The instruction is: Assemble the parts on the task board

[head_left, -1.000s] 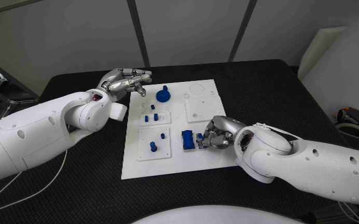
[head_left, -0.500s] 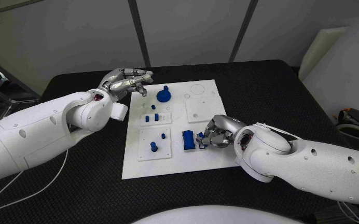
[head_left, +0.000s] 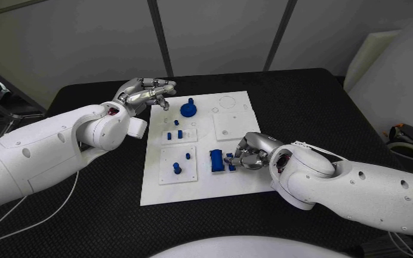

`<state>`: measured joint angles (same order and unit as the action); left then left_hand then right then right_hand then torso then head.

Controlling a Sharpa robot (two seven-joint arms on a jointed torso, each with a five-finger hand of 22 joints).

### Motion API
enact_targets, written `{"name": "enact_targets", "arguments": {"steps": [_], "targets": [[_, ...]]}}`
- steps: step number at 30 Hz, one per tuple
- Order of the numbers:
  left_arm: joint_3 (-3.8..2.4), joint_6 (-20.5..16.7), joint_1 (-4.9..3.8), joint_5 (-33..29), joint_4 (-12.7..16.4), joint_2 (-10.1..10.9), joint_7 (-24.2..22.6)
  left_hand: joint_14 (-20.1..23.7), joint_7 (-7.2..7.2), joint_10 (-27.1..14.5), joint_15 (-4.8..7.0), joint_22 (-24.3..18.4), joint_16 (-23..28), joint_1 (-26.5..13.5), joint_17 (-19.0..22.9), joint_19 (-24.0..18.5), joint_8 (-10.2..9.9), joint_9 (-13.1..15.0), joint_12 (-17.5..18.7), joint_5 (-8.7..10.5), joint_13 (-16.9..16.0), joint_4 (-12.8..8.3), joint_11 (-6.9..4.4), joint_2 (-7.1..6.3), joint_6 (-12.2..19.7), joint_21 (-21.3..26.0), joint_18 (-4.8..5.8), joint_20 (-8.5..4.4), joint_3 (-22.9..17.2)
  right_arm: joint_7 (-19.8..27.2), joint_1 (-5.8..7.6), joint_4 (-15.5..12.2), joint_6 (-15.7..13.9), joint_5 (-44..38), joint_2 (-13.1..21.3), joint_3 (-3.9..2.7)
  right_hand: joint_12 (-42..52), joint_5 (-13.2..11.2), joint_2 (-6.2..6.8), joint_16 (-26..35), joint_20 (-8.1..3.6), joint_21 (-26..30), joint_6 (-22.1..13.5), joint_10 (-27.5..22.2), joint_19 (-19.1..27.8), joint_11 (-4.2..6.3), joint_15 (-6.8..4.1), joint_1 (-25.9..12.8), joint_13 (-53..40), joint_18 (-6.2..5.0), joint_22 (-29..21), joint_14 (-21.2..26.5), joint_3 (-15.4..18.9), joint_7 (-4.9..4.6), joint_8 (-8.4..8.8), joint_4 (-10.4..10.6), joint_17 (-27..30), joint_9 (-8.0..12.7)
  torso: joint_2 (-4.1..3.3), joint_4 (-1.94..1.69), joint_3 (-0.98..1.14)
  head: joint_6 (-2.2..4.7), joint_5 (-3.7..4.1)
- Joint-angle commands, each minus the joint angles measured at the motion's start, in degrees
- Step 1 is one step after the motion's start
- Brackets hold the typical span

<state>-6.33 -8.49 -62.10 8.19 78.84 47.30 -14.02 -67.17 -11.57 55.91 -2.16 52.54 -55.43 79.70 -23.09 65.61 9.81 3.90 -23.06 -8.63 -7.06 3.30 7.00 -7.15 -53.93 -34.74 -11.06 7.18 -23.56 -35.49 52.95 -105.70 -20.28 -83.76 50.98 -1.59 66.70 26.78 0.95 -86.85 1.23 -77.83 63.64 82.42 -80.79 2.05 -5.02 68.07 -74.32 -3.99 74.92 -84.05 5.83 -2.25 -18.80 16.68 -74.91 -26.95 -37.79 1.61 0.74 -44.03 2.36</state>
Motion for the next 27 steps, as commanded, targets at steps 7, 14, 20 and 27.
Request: {"name": "enact_targets", "arguments": {"steps": [7, 14, 20, 27], "targets": [[-0.03, 0.73, -0.10, 0.12, -0.02, -0.07, 0.03, 0.32, 0.09, -0.38, -0.01, -0.05, -0.38, -0.48, 0.05, -0.08, 0.37, -0.06, -0.28, 0.20, -0.07, 0.25, 0.10, 0.25, 0.28, 0.39, 0.61, 0.50, 0.06, 0.80, 0.02, -0.76, 0.02, 0.07, 0.20, 0.02, -0.14, -0.14, -0.40, 0.02, 0.34, 0.14, -0.17, 0.11, 0.14, -0.33, -0.02, -0.67, -0.07, 0.35, 0.97, -4.87, 0.39, -0.07, 0.22, 0.06, -9.89, -0.13, -0.01, 0.00, 0.00, 0.02, 0.01], [-0.03, 0.73, -0.10, 0.12, -0.01, -0.05, 0.04, 0.32, 0.09, -0.38, -0.01, -0.05, -0.38, -0.48, 0.05, -0.08, 0.37, -0.06, -0.28, 0.20, -0.07, 0.25, 0.10, 0.25, 0.28, 0.39, 0.61, 0.50, 0.06, 0.95, 0.02, -1.34, -0.11, -0.17, 0.93, 0.02, -0.19, -0.05, -0.40, 0.06, 0.30, 0.18, -0.27, 0.08, 0.16, -0.24, -0.09, 0.37, -0.08, 0.33, 0.95, -4.86, 0.37, 0.04, 0.24, -0.39, -9.83, -0.24, -0.03, -0.01, 0.02, 0.07, 0.05], [-0.03, 0.67, -0.10, 0.12, -0.03, -0.01, 0.04, 0.32, 0.09, -0.38, -0.01, -0.05, -0.38, -0.48, 0.05, -0.08, 0.37, -0.06, -0.28, 0.20, -0.07, 0.25, 0.10, 0.25, 0.28, 0.39, 0.61, 0.50, 0.06, 2.25, 0.03, -1.30, 0.33, 0.99, 1.90, 0.02, -1.77, -3.36, 0.44, 0.51, 0.42, 0.80, -2.20, -0.71, 0.63, -0.73, 0.20, 4.08, 0.75, 0.21, 0.37, -4.70, 0.71, -0.70, 1.47, -0.90, -9.17, -0.02, -0.03, 0.03, 0.00, 0.16, 0.11], [-0.03, 0.71, -0.10, 0.12, -0.02, -0.14, 0.00, 0.40, 0.05, -0.51, -0.04, -0.10, -0.38, -0.54, 0.12, -0.11, 0.40, -0.06, -0.38, 0.21, -0.08, 0.31, 0.14, 0.24, 0.37, 0.46, 0.61, 0.53, 0.10, 3.20, 0.03, -0.53, 0.91, 1.57, 1.82, 0.02, -2.19, -6.93, 0.60, 0.56, 0.85, 0.91, -2.28, -0.95, 0.68, -1.14, 0.60, 6.76, 0.91, 0.18, 0.34, -4.69, 1.25, -1.10, 2.42, -1.16, -9.14, 0.30, 0.04, -0.12, 0.03, 0.06, 0.09]]}}
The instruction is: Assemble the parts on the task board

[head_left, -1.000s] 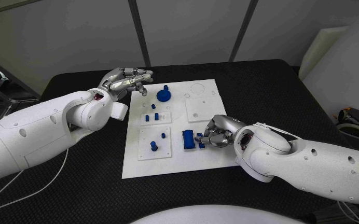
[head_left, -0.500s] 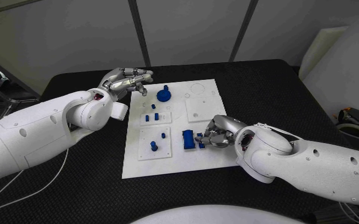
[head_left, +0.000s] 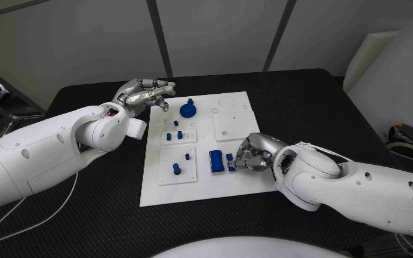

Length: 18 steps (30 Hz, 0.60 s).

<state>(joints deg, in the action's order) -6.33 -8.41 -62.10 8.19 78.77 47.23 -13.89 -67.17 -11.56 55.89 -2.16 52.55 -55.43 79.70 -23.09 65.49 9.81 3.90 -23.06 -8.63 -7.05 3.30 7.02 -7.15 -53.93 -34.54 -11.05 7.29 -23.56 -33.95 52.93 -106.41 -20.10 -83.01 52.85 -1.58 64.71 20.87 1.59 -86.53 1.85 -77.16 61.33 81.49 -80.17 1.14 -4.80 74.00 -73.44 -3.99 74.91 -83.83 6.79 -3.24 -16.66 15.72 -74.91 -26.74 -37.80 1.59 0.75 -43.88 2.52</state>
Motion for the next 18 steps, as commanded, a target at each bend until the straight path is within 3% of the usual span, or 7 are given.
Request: {"name": "enact_targets", "arguments": {"steps": [1, 10, 18], "targets": [[-0.04, 0.62, -0.09, 0.12, 0.04, -0.07, -0.13, 0.40, 0.05, -0.49, -0.04, -0.11, -0.37, -0.53, 0.12, 0.01, 0.40, -0.06, -0.38, 0.21, -0.08, 0.31, 0.12, 0.24, 0.38, 0.27, 0.61, 0.41, 0.10, 1.74, 0.05, 0.33, 0.87, 0.80, -0.05, 0.01, -0.21, -1.83, -0.03, 0.26, 0.26, 0.28, 0.12, -0.04, 0.08, -0.23, 0.39, 1.45, 0.03, 0.16, 0.32, -4.91, 0.32, -0.11, 0.36, -0.40, -9.12, 0.11, 0.04, -0.09, 0.01, -0.09, -0.09], [-0.04, 0.55, -0.09, 0.12, 0.05, -0.05, -0.17, 0.40, 0.05, -0.49, -0.04, -0.11, -0.37, -0.53, 0.12, 0.01, 0.40, -0.06, -0.38, 0.21, -0.08, 0.31, 0.12, 0.24, 0.38, 0.27, 0.61, 0.41, 0.10, 1.89, 0.05, 1.23, 1.46, -0.40, -0.46, 0.01, -0.23, -8.96, -0.76, 0.18, 0.18, 0.32, 1.02, -0.06, 0.06, 0.01, 0.23, 7.36, -0.05, 0.16, 0.38, -4.95, -0.35, 0.15, 0.68, -2.91, -9.31, 0.06, -0.05, -0.01, -0.01, -0.09, -0.15], [-0.04, 0.52, -0.09, 0.12, 0.01, -0.03, -0.18, 0.40, 0.05, -0.49, -0.04, -0.11, -0.37, -0.53, 0.12, 0.01, 0.40, -0.06, -0.38, 0.21, -0.08, 0.31, 0.12, 0.24, 0.38, 0.27, 0.61, 0.41, 0.10, 2.77, 0.04, 0.31, -0.13, -0.79, -0.26, 0.01, -0.18, -9.37, -0.90, 0.20, 0.19, 0.34, 1.16, -0.01, 0.05, -0.10, 0.30, 6.81, -0.10, 0.17, 0.39, -4.95, 0.01, 0.02, 0.82, -2.29, -9.28, 0.08, 0.00, 0.04, 0.03, -0.06, -0.15]]}}
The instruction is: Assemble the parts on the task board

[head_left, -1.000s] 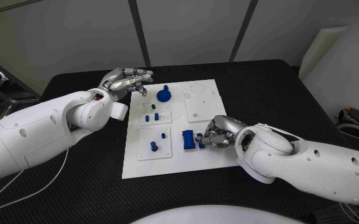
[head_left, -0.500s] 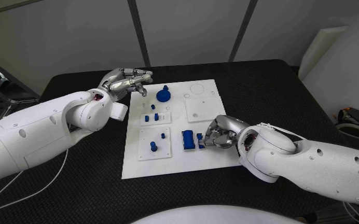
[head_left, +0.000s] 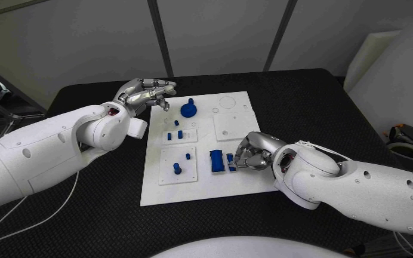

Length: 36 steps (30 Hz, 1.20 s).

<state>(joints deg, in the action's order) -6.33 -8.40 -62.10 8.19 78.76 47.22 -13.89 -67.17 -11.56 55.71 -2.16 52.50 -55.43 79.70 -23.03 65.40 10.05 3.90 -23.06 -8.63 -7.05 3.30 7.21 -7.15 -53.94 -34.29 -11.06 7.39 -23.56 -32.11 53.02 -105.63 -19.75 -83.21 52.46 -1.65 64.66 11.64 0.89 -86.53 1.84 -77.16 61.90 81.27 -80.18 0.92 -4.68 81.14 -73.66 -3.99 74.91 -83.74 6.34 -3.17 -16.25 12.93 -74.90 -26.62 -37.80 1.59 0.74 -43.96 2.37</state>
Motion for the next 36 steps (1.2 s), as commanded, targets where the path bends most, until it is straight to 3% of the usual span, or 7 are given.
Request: {"name": "enact_targets", "arguments": {"steps": [1, 6, 10, 19, 24, 28, 36], "targets": [[-0.03, 0.52, -0.09, 0.12, 0.01, -0.03, -0.19, 0.40, 0.05, -0.31, -0.04, -0.06, -0.38, -0.53, 0.05, 0.10, 0.17, -0.06, -0.38, 0.21, -0.08, 0.31, -0.07, 0.24, 0.38, 0.02, 0.62, 0.32, 0.10, 1.30, -0.06, -0.68, -0.93, -0.37, 0.22, 0.08, -0.15, -0.03, -0.12, 0.22, 0.21, 0.36, 0.60, 0.22, 0.06, 0.10, 0.21, -0.70, 0.12, 0.17, 0.38, -5.04, 0.66, -0.07, 0.44, 0.78, -9.26, -0.04, 0.01, 0.05, 0.05, 0.03, 0.00], [-0.03, 0.53, -0.08, 0.12, 0.00, -0.03, -0.22, 0.40, 0.05, -0.31, -0.04, -0.06, -0.38, -0.53, 0.05, 0.10, 0.17, -0.06, -0.38, 0.21, -0.08, 0.31, -0.07, 0.24, 0.38, 0.02, 0.62, 0.32, 0.10, 5.86, -0.06, -1.34, -4.15, 2.18, 0.87, 0.04, -1.09, 1.37, 1.56, 0.83, 0.36, 1.19, -0.13, -0.22, 0.67, -0.21, 0.42, -1.99, 0.66, -0.04, -0.46, -4.83, 2.21, -0.46, 1.05, 1.80, -8.35, 0.08, 0.09, 0.09, -0.01, 0.28, 0.13], [-0.03, 0.48, -0.07, 0.12, 0.00, 0.06, -0.31, 0.40, 0.05, -0.31, -0.04, -0.06, -0.38, -0.53, 0.05, 0.10, 0.17, -0.06, -0.38, 0.21, -0.08, 0.31, -0.07, 0.24, 0.38, 0.02, 0.62, 0.32, 0.10, 12.32, -0.06, -0.68, -7.13, 6.39, 1.24, -0.89, -2.83, 2.32, 2.10, 1.94, 0.66, 3.00, -2.00, -1.14, 2.03, -0.81, 0.86, -1.81, 1.68, -0.49, -2.34, -4.44, 2.66, -1.24, 2.32, 2.05, -6.74, 0.54, 0.15, 0.19, -0.13, 0.54, 0.25], [0.03, -1.78, -0.04, 0.11, -1.15, -0.46, -2.72, 0.47, 0.09, -0.32, -0.05, -0.14, -0.41, -0.45, 0.15, 0.08, 0.33, -0.01, -0.69, 0.20, -0.13, 0.28, -0.10, 0.24, 0.36, 0.12, 0.60, 0.35, 0.13, 36.88, 0.93, 6.65, -10.06, 34.67, 1.95, -2.21, -21.53, 3.13, 0.78, 9.23, 2.38, 14.61, -6.48, -12.26, 10.89, -2.92, 2.70, 6.34, 13.99, -3.27, -13.91, -1.39, 0.97, -3.74, 6.00, -1.79, 2.78, 2.16, 1.60, 0.70, -0.52, 1.36, -0.17], [0.47, -4.72, -0.01, -0.07, -2.88, -1.16, -5.40, 0.66, 0.24, -0.01, 0.03, -0.25, -0.34, -0.45, 0.35, 0.02, 0.76, 0.09, -1.24, 0.22, -0.24, 0.33, -0.24, 0.25, -0.05, 0.27, 0.57, 0.34, 0.20, 44.47, 2.23, 12.52, -9.08, 45.83, 0.48, -2.34, -32.28, 1.32, -0.09, 25.24, 3.35, 31.06, -6.64, -19.69, 23.72, -3.91, 3.82, 9.98, 23.07, -6.33, -28.77, 7.10, -0.37, -4.79, 7.24, -3.14, 20.77, 3.24, 2.61, 0.77, -0.92, 2.49, -0.29], [0.63, -6.70, 0.00, -2.15, -4.70, -1.88, -7.70, 4.13, 0.34, -0.29, -0.22, -1.48, 2.81, -0.75, 2.12, -2.53, 1.33, 0.05, -1.53, 0.22, 0.07, 0.78, -0.19, -0.09, -0.22, 2.51, 0.56, 0.45, 0.45, 48.65, 3.66, 18.39, -7.46, 53.14, -1.82, -2.38, -41.81, -0.13, -1.32, 44.70, 4.90, 37.97, -7.26, -22.07, 27.79, -5.64, 5.09, 12.40, 33.77, -6.10, -32.99, 16.30, -1.84, -5.94, 8.70, -2.78, 36.91, 5.14, 3.54, 1.15, -1.37, 3.17, -0.66], [0.72, -9.39, 0.35, -8.05, -8.74, -3.79, -12.79, 15.57, 0.40, 0.63, -4.48, -14.29, 26.58, -2.68, 13.02, -20.96, 0.49, -0.15, 3.14, 0.42, 3.43, 4.25, 1.15, -0.31, 0.30, 21.07, 1.79, 4.80, 4.08, 54.00, 5.97, 31.34, -4.20, 59.99, -9.10, -2.46, -56.64, -1.67, -0.86, 72.55, 9.29, 53.68, -5.66, -17.57, 33.24, -8.16, 9.44, 14.81, 57.88, -6.20, -43.89, 20.75, -5.44, -7.27, 12.71, 0.67, 54.80, 12.05, 4.47, 2.14, -1.44, 5.80, -1.12]]}}
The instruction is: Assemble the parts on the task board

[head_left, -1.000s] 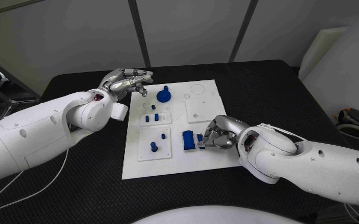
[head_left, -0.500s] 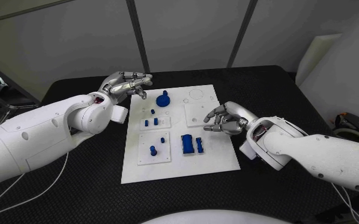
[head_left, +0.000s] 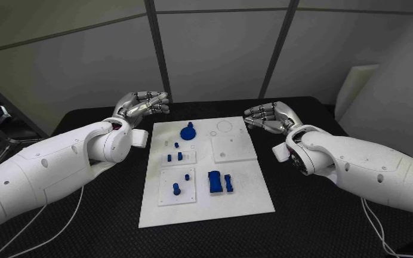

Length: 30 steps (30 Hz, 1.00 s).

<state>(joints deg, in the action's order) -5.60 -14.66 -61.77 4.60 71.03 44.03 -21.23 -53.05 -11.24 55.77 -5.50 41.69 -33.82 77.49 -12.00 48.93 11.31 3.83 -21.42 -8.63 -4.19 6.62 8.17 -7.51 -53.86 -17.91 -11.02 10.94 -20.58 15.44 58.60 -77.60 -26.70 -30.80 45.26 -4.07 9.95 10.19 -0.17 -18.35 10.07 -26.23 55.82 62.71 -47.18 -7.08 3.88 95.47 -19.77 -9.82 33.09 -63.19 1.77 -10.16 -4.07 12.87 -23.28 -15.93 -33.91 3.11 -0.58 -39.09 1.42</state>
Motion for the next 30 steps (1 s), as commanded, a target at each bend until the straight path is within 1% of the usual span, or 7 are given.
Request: {"name": "enact_targets", "arguments": {"steps": [1, 8, 16, 17, 28, 29, 30], "targets": [[0.00, -3.40, 0.06, -4.86, -1.47, -0.96, -5.88, 2.15, 0.11, 0.57, -1.66, -5.22, 7.40, -0.37, 2.90, -6.38, -1.18, -0.09, 2.47, 0.74, 0.62, 1.24, 0.42, 0.25, 0.35, 6.79, 1.75, 1.96, 1.73, 6.88, 0.50, 4.91, 3.15, 8.31, -2.87, -0.05, -2.57, -0.32, 0.39, 5.73, 1.37, 3.68, 0.42, 1.29, -0.09, -0.28, 1.12, 0.15, 5.54, -0.53, -2.87, -0.09, -1.08, -0.38, 0.50, 1.07, 4.32, 1.95, 0.63, 0.61, -0.14, 1.26, -0.18], [-0.01, -5.72, 0.65, -7.25, -4.49, -3.88, -7.70, 6.47, 1.46, -2.39, -4.90, -14.93, 20.23, 0.53, 8.04, -15.54, -4.99, -0.10, 10.09, 1.22, 0.57, 2.55, 3.06, 1.46, 2.12, 14.51, 1.01, 5.66, 7.47, 8.91, 0.81, 13.83, 6.25, 13.02, -8.42, -0.09, -6.13, -1.77, 1.18, 13.60, 3.81, 11.55, -1.22, -2.21, -0.41, -2.10, 3.55, -4.07, 13.81, -0.56, -9.43, 1.54, -0.44, -1.52, 0.53, 1.27, 11.26, 6.25, 1.13, 0.56, -0.03, 3.03, -0.71], [-0.02, -9.51, 1.56, -9.80, -6.84, -6.97, -8.84, 18.00, 1.45, -12.69, -5.25, -28.95, 30.25, 0.89, 8.92, -32.11, -8.00, -0.44, 18.20, 1.04, 0.89, 5.18, 1.17, 3.35, 10.42, 15.61, 3.50, 5.81, 16.34, 9.82, 0.87, 17.27, 8.18, 14.69, -10.84, -0.10, -6.14, -2.96, -0.49, 14.84, 5.32, 17.89, -2.23, -5.22, -1.19, -3.20, 5.10, -8.61, 16.18, -0.66, -15.19, 5.60, 1.75, -1.86, 0.50, -3.00, 17.97, 9.90, 0.71, 0.47, 0.33, 3.88, -1.18], [0.02, -5.96, 1.52, -6.76, -6.38, -6.47, -6.01, 27.90, 4.29, -24.58, -2.00, -32.25, 33.82, -22.56, 12.00, -36.70, -11.31, -3.83, 21.42, 3.22, 4.19, 1.39, -1.45, 7.51, 22.44, 17.91, 6.39, 0.80, 20.58, 7.40, 0.76, 16.88, 5.31, 11.86, -10.48, -0.04, -9.95, -4.95, 0.17, 18.35, 0.48, 20.04, -18.02, -22.24, 13.33, -0.08, 2.43, -34.29, 19.77, 2.95, -20.22, 22.52, -1.77, 1.70, 4.07, -5.64, 19.16, 11.47, 0.90, 0.53, 0.07, 3.75, -1.09], [2.03, -14.42, 1.55, -5.98, 2.73, -3.90, -6.93, 37.13, 6.80, -36.16, 0.65, -35.86, 33.82, -42.01, 12.00, -41.16, -11.31, -3.83, 21.42, 8.63, 4.19, -1.28, -3.94, 7.51, 34.11, 17.91, 6.44, -3.50, 20.58, 9.57, 1.01, 7.76, -1.78, 17.77, -7.39, 1.24, -9.95, -10.19, 0.17, 18.35, -3.10, 26.23, -31.51, -36.66, 25.27, 2.43, 0.20, -56.09, 19.77, 4.55, -24.94, 37.07, -1.77, 4.68, 4.07, -8.23, 23.28, 15.93, 2.57, -2.79, 0.54, 4.63, -1.39], [2.19, -15.10, 1.55, -5.92, 3.46, -3.70, -7.01, 37.56, 6.95, -36.69, 0.78, -36.01, 33.82, -42.97, 12.00, -41.36, -11.31, -3.83, 21.42, 8.63, 4.19, -1.44, -4.06, 7.51, 34.60, 17.91, 6.45, -3.70, 20.58, 9.74, 1.03, 7.04, -2.34, 18.24, -7.14, 1.34, -9.95, -10.19, 0.17, 18.35, -3.28, 26.23, -32.10, -37.28, 25.79, 2.55, -3.88, -57.05, 19.77, 4.55, -25.13, 37.70, -1.77, 4.82, 4.07, -8.36, 23.28, 15.93, 2.61, -2.88, 0.55, 4.66, -1.40], [2.53, -16.54, 1.56, -5.79, 5.01, -3.26, -7.16, 38.16, 7.10, -37.43, 0.98, -36.24, 33.82, -44.31, 12.00, -41.65, -11.31, -3.83, 21.42, 8.63, 4.19, -1.61, -8.17, 7.51, 35.39, 17.91, 11.02, -3.99, 20.58, 10.12, 1.07, 5.46, -3.57, 19.26, -6.61, 1.56, -9.95, -10.19, 0.17, 18.35, -3.57, 26.23, -33.07, -38.33, 26.67, 2.74, -3.88, -58.63, 19.77, 4.55, -25.46, 38.74, -1.77, 5.04, 4.07, -8.52, 23.28, 15.93, 2.68, -3.01, 0.57, 4.69, -1.41]]}}
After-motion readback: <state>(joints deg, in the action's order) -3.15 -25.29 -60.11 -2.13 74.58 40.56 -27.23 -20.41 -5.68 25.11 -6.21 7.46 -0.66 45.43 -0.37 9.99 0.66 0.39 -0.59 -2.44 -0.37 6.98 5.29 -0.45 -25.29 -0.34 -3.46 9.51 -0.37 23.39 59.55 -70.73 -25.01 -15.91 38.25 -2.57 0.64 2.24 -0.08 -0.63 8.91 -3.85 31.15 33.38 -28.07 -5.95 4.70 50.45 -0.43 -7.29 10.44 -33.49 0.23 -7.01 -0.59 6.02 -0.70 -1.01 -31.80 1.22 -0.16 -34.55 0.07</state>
